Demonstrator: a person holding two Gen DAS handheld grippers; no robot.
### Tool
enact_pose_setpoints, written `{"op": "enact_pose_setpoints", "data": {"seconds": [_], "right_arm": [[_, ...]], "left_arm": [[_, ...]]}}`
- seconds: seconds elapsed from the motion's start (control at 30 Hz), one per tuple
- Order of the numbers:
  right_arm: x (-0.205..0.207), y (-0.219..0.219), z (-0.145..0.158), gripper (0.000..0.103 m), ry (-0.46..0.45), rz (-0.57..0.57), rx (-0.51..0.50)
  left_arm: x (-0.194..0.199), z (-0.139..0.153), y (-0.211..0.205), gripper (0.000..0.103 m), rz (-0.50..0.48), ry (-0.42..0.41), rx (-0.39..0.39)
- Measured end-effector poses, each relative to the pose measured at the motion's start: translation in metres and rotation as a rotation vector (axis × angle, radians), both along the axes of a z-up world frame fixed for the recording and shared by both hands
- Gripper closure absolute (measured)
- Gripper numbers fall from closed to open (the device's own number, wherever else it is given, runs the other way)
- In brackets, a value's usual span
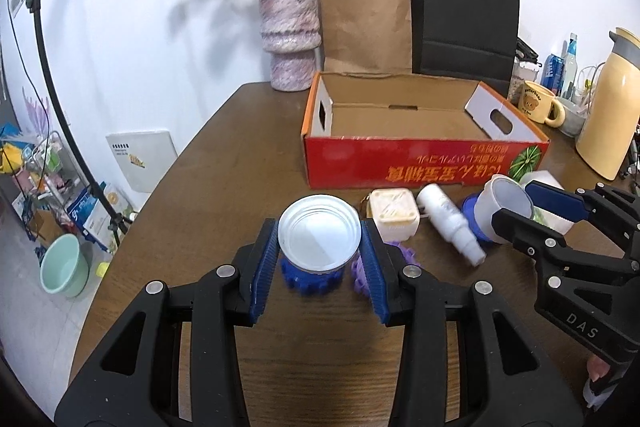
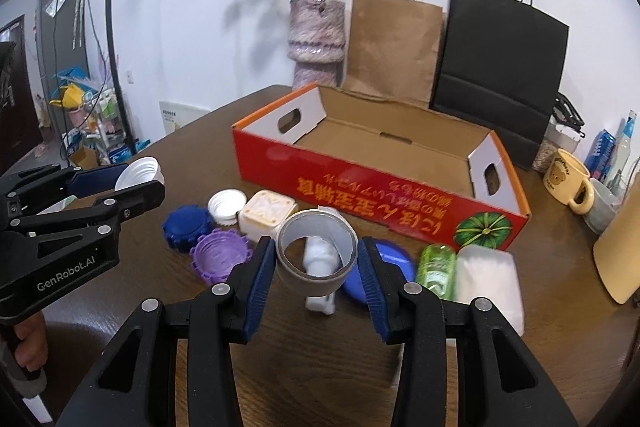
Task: Organize rigid objects
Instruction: 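Carry the white lid and tape roll over the cardboard box with both tools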
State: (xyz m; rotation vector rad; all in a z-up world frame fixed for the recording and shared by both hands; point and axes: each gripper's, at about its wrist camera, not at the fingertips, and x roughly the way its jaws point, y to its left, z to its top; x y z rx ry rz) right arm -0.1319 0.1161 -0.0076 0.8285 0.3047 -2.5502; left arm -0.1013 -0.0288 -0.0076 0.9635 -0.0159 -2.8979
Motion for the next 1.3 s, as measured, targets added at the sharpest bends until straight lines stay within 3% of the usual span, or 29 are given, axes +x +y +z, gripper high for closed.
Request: {"op": "enact_pose_setpoints", "data": {"seconds": [0.63,1.3], "right_arm": [[-0.047,0.035,0.045,0.056,0.090,-0.118,-0.071],[-0.114,0.048,0.053,0.056,0.069,-0.198,-0.091]], "left_arm": [[-0.043,0.041,0.028,0.066,-0.015,0.088,0.018],[-0.114,0.056,0.046,0.066,0.023,0.117,0.085]]}}
